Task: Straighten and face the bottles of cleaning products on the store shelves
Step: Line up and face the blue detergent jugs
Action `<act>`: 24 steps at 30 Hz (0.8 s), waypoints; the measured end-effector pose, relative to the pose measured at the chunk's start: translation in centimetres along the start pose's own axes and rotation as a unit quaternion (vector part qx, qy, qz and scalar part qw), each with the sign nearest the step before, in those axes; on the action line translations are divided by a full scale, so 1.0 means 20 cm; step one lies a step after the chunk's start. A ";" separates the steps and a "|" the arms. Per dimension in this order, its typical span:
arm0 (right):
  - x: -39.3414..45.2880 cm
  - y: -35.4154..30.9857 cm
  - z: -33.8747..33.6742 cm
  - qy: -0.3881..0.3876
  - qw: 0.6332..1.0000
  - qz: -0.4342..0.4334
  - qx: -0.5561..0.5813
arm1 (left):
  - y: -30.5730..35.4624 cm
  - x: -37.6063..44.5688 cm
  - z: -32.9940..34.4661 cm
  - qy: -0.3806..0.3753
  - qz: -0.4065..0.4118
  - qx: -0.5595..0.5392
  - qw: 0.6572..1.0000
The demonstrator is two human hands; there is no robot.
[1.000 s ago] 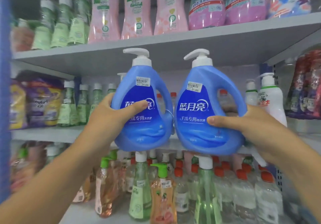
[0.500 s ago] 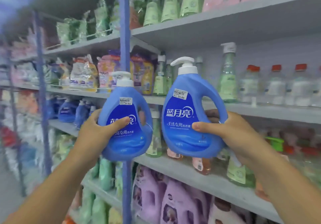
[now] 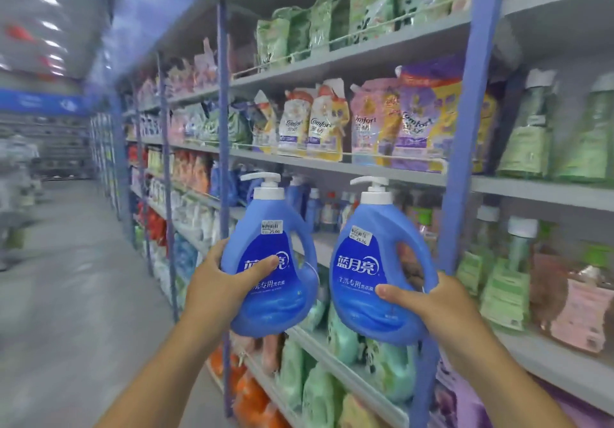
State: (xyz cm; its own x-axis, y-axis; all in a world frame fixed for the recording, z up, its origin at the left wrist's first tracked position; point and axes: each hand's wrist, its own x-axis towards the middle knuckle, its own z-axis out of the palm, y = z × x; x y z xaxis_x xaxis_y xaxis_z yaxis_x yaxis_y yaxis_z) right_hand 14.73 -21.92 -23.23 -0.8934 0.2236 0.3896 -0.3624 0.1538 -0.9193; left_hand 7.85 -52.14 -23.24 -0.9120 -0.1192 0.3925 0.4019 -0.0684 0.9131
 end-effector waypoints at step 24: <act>1.57 1.09 0.65 0.246 0.949 0.059 -0.190 | -1.16 1.84 0.26 -0.062 -0.004 0.047 0.997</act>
State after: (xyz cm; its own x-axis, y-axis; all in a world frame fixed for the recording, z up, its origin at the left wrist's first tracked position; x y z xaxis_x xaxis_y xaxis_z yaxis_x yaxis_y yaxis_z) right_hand -24.67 -24.01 -31.65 -0.6567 0.6683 0.3495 -0.0618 0.4142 -0.9081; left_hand -35.39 -49.72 -29.36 -0.9210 0.0045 0.3895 0.3895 0.0257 0.9207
